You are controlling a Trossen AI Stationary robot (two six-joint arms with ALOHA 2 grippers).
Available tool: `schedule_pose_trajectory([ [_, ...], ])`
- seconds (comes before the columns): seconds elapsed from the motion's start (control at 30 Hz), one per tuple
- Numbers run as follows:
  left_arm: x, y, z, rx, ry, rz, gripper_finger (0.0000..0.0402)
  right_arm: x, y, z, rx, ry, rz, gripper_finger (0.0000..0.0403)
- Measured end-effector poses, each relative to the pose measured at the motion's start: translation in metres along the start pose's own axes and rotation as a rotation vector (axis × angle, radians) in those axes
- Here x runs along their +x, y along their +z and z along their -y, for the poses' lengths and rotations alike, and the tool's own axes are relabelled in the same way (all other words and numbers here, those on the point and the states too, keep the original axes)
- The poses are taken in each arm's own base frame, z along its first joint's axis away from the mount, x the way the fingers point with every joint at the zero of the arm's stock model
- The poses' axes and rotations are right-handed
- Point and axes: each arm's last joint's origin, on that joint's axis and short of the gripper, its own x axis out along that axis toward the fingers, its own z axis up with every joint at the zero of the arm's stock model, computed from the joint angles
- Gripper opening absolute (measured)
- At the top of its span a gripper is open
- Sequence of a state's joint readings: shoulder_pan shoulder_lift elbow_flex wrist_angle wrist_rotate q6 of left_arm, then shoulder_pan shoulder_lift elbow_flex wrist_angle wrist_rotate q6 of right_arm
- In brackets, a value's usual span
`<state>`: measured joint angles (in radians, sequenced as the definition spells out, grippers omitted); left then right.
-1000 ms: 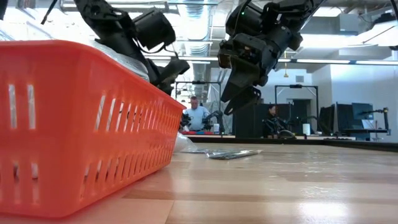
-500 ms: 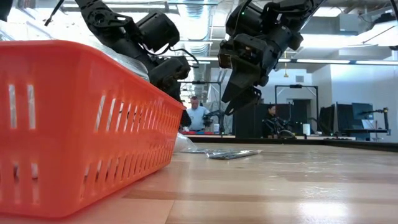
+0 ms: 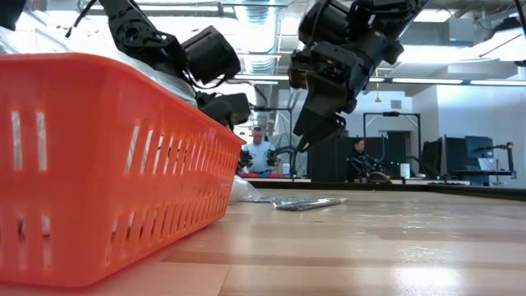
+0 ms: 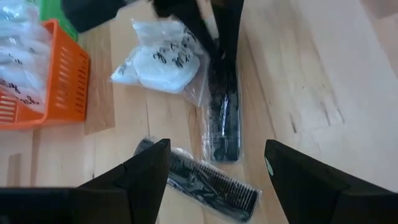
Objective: Pick & Place Travel size toiletries
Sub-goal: Put the black comb into the left red basket
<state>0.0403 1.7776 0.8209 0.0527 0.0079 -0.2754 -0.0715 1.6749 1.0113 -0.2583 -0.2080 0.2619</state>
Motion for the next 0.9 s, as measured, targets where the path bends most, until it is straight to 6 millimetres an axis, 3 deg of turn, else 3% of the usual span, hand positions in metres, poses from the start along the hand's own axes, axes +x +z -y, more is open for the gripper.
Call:
schedule_pose_trajectory([
  [0.2,0.004,-0.001,-0.001,-0.104,0.012,0.001,0.0004,0.000,-0.001,-0.002,-0.003,0.002,-0.007,0.0255],
  [0.63,0.003,0.000,-0.014,-0.405,0.126,0.018,0.0001,0.001,0.000,-0.002,-0.006,-0.002,0.004,0.0255],
  [0.9,-0.004,0.001,-0.010,-0.369,0.126,0.036,0.0001,0.001,0.000,-0.002,-0.008,-0.001,0.005,0.0255],
])
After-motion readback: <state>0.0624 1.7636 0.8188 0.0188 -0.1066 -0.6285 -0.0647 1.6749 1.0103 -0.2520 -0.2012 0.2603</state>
